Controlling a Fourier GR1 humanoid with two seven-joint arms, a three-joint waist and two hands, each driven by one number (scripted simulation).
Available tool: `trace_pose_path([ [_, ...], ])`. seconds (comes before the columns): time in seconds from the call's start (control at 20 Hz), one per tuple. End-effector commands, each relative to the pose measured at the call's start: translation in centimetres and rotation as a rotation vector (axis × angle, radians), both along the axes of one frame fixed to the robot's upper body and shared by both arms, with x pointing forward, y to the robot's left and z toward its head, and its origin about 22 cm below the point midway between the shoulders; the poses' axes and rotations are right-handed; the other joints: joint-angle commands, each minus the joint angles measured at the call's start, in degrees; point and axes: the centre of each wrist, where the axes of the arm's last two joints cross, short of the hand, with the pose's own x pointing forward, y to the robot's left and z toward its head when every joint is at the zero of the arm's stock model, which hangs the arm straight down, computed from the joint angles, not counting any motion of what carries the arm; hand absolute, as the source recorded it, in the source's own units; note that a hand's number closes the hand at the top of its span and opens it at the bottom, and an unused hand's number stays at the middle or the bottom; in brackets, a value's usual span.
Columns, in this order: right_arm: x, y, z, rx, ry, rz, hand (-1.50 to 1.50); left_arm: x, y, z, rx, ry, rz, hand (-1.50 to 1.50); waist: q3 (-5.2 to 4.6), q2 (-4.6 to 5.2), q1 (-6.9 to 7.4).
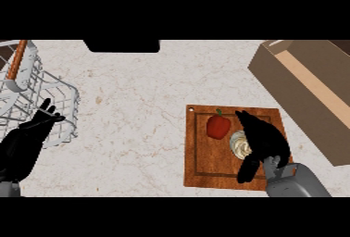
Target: Pick the cupcake from the cutting board and place it in the cardboard box
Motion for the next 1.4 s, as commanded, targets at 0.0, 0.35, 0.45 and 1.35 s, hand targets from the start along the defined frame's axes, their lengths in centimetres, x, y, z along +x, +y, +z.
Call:
trace_pose_path([
  [0.0,-0.4,0.5,0.6,-0.026,0.004,-0.025,1.5,0.0,-1.9,0.7,-0.008,-0.025,-0.033,0.0,0.09,0.15,-0.38],
  [0.35,0.7,-0.2,0.8,-0.016,-0.097,0.066,1.5,1.6,-1.2,1.2,-0.016,-0.021,-0.028,0.0,0.09,0.18,-0.57],
  [0.45,0.4,0.7,-1.0,-0.02,-0.101,0.074,1.5,1.6,-2.2,0.7,-0.015,-0.031,-0.052,0.0,0.09,0.21,-0.53],
  [1.35,9.6,3.4,4.0,-0.074,-0.344,0.095,1.5,0.7,-0.7,0.4,-0.002,-0.019,-0.037,0.0,0.08,0.19,-0.4],
])
